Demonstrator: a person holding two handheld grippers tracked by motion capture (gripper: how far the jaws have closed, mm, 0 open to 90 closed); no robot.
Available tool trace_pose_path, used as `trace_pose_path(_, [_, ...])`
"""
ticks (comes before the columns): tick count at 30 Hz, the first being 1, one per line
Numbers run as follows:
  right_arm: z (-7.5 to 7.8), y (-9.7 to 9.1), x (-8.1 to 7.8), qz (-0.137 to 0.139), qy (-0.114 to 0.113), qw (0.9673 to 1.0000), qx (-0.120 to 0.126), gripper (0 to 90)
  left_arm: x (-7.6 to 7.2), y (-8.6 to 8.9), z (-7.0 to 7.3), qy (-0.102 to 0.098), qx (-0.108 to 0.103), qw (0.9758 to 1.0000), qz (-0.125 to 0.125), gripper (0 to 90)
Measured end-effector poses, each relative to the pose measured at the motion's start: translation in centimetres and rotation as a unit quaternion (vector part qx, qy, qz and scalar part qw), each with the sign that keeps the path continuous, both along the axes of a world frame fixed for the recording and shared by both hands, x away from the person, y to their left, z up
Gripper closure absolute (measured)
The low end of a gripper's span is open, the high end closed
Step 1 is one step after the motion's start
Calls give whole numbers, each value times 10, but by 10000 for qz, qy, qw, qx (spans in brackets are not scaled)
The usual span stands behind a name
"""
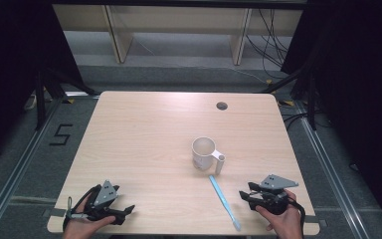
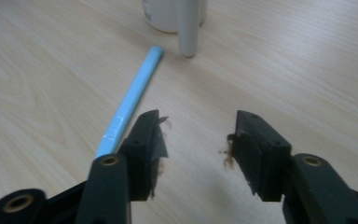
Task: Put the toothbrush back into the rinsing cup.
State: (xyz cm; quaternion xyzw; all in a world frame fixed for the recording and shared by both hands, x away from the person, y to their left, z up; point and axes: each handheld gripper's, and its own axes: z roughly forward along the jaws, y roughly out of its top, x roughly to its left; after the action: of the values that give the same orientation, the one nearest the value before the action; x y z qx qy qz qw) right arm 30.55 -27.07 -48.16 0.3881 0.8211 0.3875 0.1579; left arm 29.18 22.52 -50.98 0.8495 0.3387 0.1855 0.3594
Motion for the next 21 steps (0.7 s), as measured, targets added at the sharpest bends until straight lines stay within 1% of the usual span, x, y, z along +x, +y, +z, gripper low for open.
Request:
trace_pose_path(1, [1, 1, -1, 52, -13, 10000, 0, 623, 0, 0, 0, 2, 4, 10000, -8, 153])
trace_pose_path(3, [3, 3, -2, 144, -117, 9998, -43, 675, 0, 0, 0, -1, -19, 10000, -4, 153])
trace_pose_path(4, [4, 5, -4, 212, -112, 9997, -46, 698, 0, 0, 0, 4, -18, 10000, -4, 153])
trace_pose_path(5, [4, 7, -6, 263, -61, 9996, -48, 720, 0, 0, 0, 2, 9, 10000, 0, 153])
trace_pose_path(6, [4, 8, -5, 350, -168, 9992, -80, 739, 0, 0, 0, 6, 7, 10000, 0, 153])
trace_pose_path(7, [4, 10, -6, 391, -105, 9991, -90, 758, 0, 0, 0, 4, 7, 10000, 3, 153])
trace_pose_path(10, [3, 15, -6, 569, -144, 9982, -132, 796, 0, 0, 0, 10, 9, 10000, 5, 153])
trace_pose_path(11, [3, 15, -6, 615, -163, 9979, -149, 821, 0, -1, -1, 14, -52, 10000, 6, 153])
trace_pose_path(12, [3, 17, -7, 609, -129, 9980, -128, 830, 0, -1, -1, 24, -41, 10000, 3, 153])
trace_pose_path(13, [3, 18, -5, 662, -174, 9976, -124, 841, 0, -1, -1, 12, -33, 10000, -6, 153])
trace_pose_path(14, [3, 20, -5, 701, -156, 9974, -116, 859, 0, -1, -1, 9, -33, 10000, 2, 153])
trace_pose_path(15, [3, 21, -6, 680, -138, 9975, -104, 867, 0, -1, -1, 14, -13, 10000, -6, 153])
trace_pose_path(16, [3, 23, -3, 765, -198, 9968, -124, 873, 0, -1, -1, 16, -20, 10000, 1, 153])
trace_pose_path(18, [2, 27, 0, 810, -169, 9965, -124, 889, 0, -1, -1, 16, -19, 10000, -3, 153])
trace_pose_path(19, [3, 29, 0, 784, -81, 9968, -105, 895, 1, 0, -1, 17, 45, 10000, -24, 153])
trace_pose_path(20, [2, 31, 3, 850, -172, 9962, -116, 897, 1, 0, -1, 15, 44, 10000, -11, 153])
trace_pose_path(21, [2, 32, 5, 862, -159, 9961, -118, 899, 1, -1, -1, 19, 42, 10000, -5, 153])
